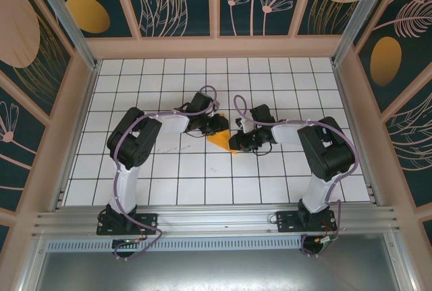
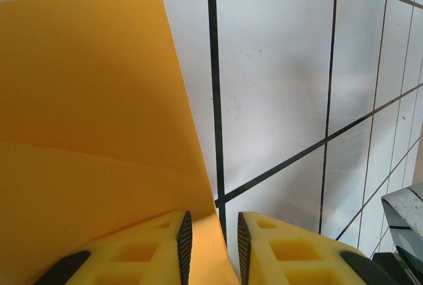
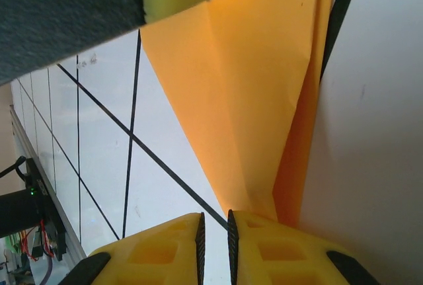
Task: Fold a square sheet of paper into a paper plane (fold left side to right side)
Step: Fourth fold the wing at the center of the table.
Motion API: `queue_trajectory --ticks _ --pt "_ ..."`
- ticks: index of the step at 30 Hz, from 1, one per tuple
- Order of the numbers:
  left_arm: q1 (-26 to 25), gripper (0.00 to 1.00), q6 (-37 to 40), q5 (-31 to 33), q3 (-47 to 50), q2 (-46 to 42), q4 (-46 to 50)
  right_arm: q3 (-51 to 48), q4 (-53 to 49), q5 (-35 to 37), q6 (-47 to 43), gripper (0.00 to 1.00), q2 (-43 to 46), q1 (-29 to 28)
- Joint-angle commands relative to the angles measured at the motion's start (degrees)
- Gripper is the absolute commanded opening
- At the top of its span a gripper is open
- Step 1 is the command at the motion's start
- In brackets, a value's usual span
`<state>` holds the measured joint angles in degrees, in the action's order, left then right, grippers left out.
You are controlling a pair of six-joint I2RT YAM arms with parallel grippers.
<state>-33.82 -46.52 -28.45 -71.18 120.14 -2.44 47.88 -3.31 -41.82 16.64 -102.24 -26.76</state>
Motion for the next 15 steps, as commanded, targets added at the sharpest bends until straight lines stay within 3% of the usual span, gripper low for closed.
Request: queue_trajectory --ticks 1,15 --pt "0.21 0.27 1.60 4.13 2.16 2.13 5.51 -0.89 -2.97 0.95 -1.77 0.20 -1.07 -0.48" --pt "0.21 0.27 1.78 4.78 2.10 2.12 5.82 -1.47 -6.87 2.54 -2.83 0.21 -1.12 -1.12"
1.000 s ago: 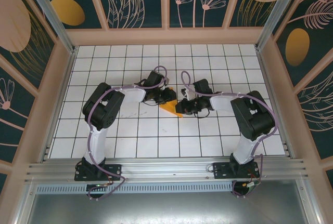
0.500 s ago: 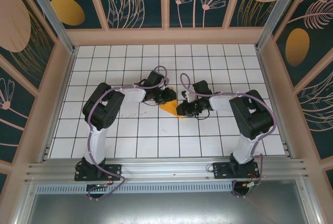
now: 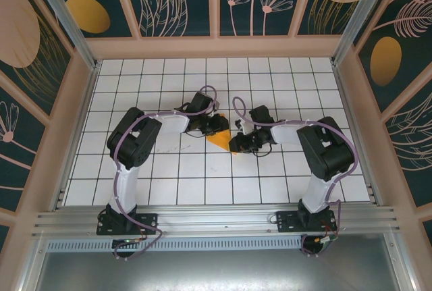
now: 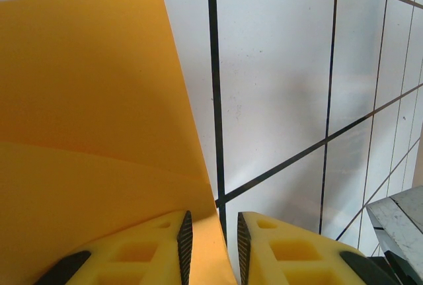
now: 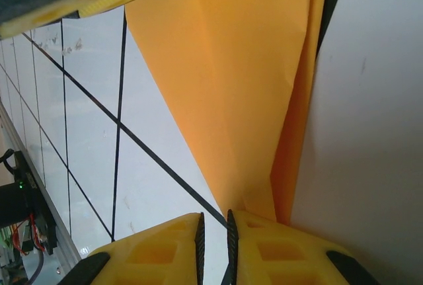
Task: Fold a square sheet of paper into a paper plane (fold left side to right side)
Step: Fourth fold the wing at the center of the table.
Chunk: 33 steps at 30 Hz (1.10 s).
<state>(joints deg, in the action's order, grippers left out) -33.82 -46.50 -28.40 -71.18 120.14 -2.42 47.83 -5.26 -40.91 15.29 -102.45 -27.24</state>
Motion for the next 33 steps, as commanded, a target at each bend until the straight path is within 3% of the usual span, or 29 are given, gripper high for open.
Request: queue_trajectory --ticks 1,10,19,26,29,33 --pt "0.17 0.27 1.70 4.82 2.10 2.14 5.76 -1.39 -5.92 2.36 -1.72 0.21 -0.79 -0.66" --pt "0.23 0.27 1.85 5.16 2.01 2.12 6.01 -3.23 -12.28 5.89 -2.90 0.20 0.07 -0.75" --pt "0.29 0.27 2.02 5.13 1.74 2.20 6.19 -6.09 -13.66 5.44 -2.81 0.07 4.22 -0.14" --pt "0.22 0.27 1.68 4.85 1.66 2.03 5.80 -3.57 -7.76 -1.37 0.47 0.01 14.17 1.77" --pt "0.17 0.27 1.63 4.72 1.66 2.12 5.62 -2.85 -2.93 -3.98 3.64 0.01 12.86 1.84" --pt "0.21 0.27 1.67 4.58 1.74 2.17 5.40 -0.59 0.31 -0.21 5.97 0.00 7.51 1.75"
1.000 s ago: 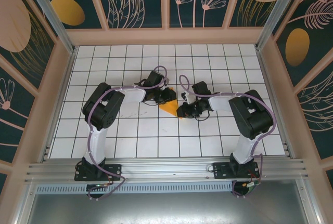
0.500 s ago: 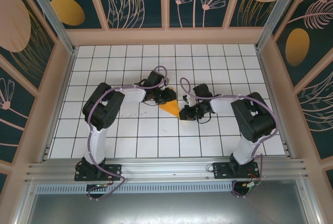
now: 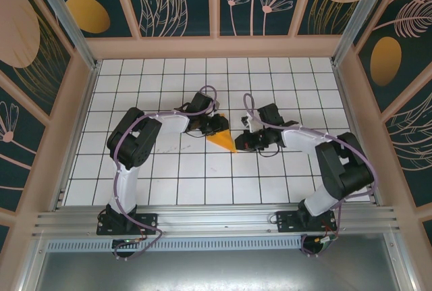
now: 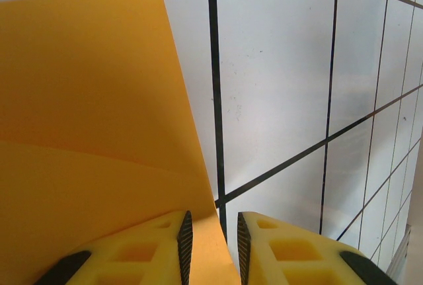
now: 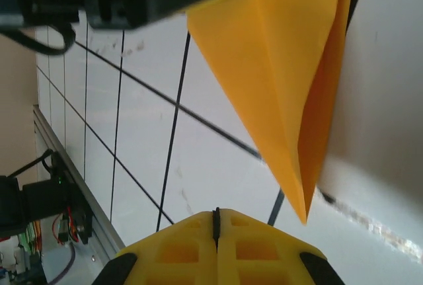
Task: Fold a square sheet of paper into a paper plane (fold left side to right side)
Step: Fourth fold the wing at the center of the table.
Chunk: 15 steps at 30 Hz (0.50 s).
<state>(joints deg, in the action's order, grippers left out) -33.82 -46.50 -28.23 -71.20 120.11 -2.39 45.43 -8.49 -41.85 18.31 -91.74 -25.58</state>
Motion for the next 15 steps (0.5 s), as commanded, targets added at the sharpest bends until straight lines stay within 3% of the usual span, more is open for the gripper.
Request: queue_trajectory --ticks 1,15 --pt "0.16 0.27 1.64 4.37 1.77 2.23 5.38 2.71 3.99 1.30 3.34 0.00 -4.66 0.09" --pt "0.18 0.27 1.67 4.57 1.65 1.51 5.47 5.24 -0.69 6.73 1.18 0.00 -12.91 -1.19"
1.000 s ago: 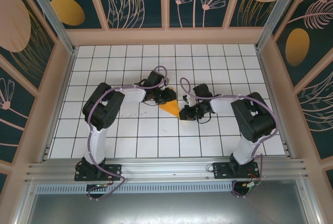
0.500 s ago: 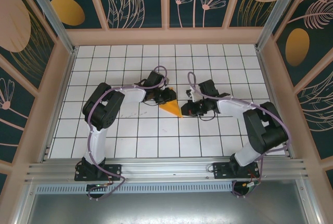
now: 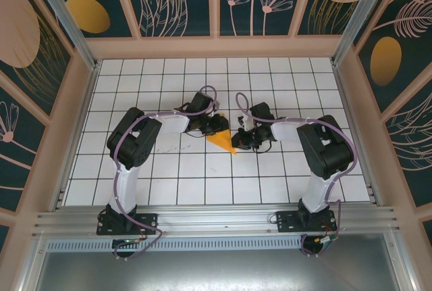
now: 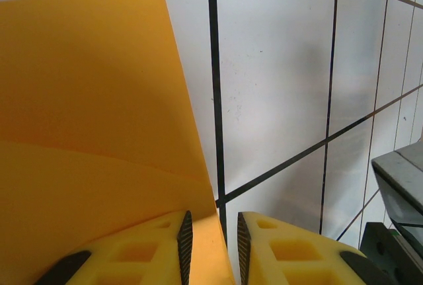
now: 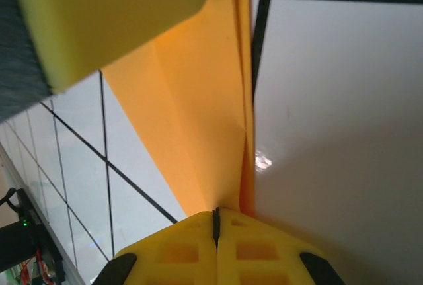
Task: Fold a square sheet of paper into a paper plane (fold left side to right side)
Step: Fourth fold the wing at the center of the table.
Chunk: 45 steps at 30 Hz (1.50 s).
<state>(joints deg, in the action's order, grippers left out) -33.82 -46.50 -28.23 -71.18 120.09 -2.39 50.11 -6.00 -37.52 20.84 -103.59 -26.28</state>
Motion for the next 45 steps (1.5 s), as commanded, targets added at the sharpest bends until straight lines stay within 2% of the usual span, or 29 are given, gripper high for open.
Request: queue_trajectory --ticks 1,8,15,22,26,33,40,45 --pt "0.24 0.27 1.67 4.61 1.49 1.44 5.56 0.51 -4.01 2.98 -1.66 0.00 -1.35 -0.59" --pt "0.64 0.29 2.54 5.23 0.33 -0.37 5.02 -0.27 -8.56 7.75 -2.64 0.00 -2.61 -1.44" --pt "1.10 0.32 4.25 4.60 0.53 -6.76 1.01 -0.24 -11.83 12.51 -3.21 0.00 -3.46 -1.69" --pt "0.09 0.25 3.65 -1.72 7.38 -11.39 -4.11 0.85 -12.90 14.22 -3.48 0.00 -4.50 -2.03" --pt "-0.76 0.20 3.03 -3.89 10.97 -11.57 -5.93 1.31 -13.20 14.66 -3.52 0.00 -4.83 -2.24" --pt "-1.73 0.17 0.99 -7.25 12.96 -9.59 -11.47 1.81 -13.60 14.65 -3.53 0.00 -5.08 -2.47" --pt "-2.36 0.17 -0.44 -7.82 13.54 -7.78 -13.97 2.27 -14.65 15.27 -3.97 0.00 -5.38 -2.68" --pt "-2.32 0.17 0.27 -6.65 12.21 -6.26 -11.86 2.22 -14.83 15.27 -4.05 0.00 -5.51 -2.72"
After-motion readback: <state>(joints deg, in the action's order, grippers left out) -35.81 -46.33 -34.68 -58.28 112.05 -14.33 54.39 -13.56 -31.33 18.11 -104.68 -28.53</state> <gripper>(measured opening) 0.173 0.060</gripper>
